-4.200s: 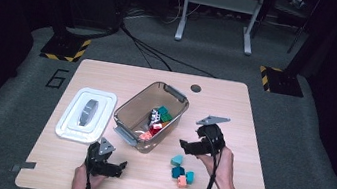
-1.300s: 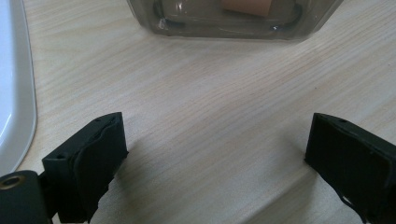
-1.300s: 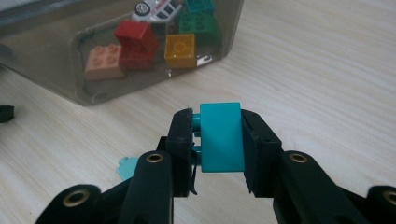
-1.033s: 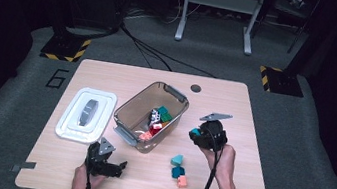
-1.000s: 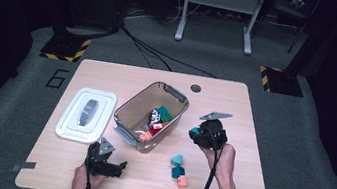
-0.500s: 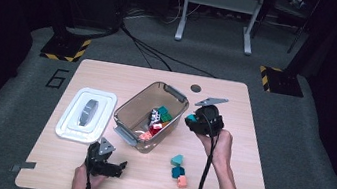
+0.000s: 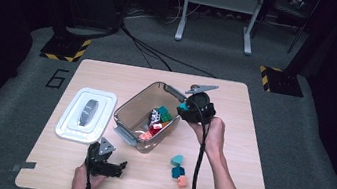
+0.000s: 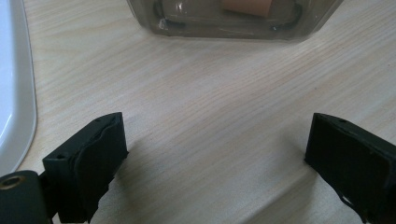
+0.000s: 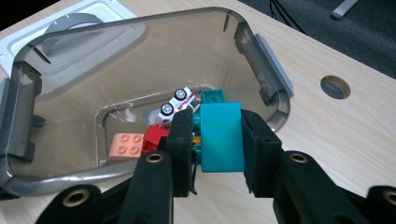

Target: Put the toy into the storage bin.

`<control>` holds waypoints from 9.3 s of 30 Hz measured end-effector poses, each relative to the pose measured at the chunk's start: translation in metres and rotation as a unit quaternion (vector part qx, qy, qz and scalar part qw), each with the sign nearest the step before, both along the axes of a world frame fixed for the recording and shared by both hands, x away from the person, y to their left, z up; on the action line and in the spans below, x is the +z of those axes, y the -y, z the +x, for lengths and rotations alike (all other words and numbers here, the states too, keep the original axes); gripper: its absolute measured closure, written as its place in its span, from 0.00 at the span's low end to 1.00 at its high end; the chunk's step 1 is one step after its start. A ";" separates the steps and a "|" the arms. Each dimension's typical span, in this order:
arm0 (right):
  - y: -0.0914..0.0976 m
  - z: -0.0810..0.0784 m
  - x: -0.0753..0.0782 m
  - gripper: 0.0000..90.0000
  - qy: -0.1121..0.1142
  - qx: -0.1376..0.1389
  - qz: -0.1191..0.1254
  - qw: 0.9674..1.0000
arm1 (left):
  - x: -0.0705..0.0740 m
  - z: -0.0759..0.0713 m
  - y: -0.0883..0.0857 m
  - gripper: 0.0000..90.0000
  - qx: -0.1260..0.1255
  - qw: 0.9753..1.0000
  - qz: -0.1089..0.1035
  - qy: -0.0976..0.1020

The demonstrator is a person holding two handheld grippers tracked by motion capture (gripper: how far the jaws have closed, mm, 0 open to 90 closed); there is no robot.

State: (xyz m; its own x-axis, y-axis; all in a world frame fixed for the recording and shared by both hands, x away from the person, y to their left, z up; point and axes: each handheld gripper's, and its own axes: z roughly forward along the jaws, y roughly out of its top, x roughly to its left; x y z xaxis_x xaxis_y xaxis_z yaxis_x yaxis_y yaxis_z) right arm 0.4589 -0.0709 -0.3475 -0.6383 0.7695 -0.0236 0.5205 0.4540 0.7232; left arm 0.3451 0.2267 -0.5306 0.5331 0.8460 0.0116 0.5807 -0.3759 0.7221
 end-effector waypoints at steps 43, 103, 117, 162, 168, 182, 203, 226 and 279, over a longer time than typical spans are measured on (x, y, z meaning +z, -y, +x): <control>-0.020 -0.014 -0.022 0.17 -0.052 0.045 0.002 0.998 | 0.000 0.000 0.000 0.06 0.001 1.000 -0.001 0.000; 0.082 -0.110 -0.144 0.74 -0.110 -0.039 0.014 0.993 | 0.000 0.000 0.000 0.06 0.001 1.000 -0.001 -0.002; 0.089 -0.056 -0.131 0.74 -0.116 -0.068 0.014 0.991 | 0.000 0.000 0.000 0.06 0.000 1.000 0.000 0.000; 0.045 0.021 -0.039 0.74 -0.085 -0.049 -0.021 0.995 | 0.000 0.000 0.000 0.06 0.001 1.000 0.000 0.001; 0.037 0.025 -0.017 0.74 -0.066 -0.044 -0.019 0.997 | 0.000 0.000 0.000 0.06 0.001 1.000 0.000 0.001; 0.003 0.049 0.000 0.74 -0.057 -0.021 -0.027 0.998 | 0.000 0.000 0.000 0.06 -0.001 1.000 0.002 0.000; -0.018 0.060 -0.018 0.47 -0.069 -0.047 -0.043 0.996 | 0.000 -0.001 0.001 0.06 0.003 1.000 -0.001 0.004; 0.037 -0.025 -0.056 0.14 -0.069 -0.021 0.008 0.997 | 0.000 0.000 0.000 0.06 -0.001 1.000 0.002 0.001; 0.024 -0.052 -0.150 0.65 -0.136 0.007 -0.037 0.990 | 0.000 0.000 0.000 0.06 -0.001 1.000 0.002 0.001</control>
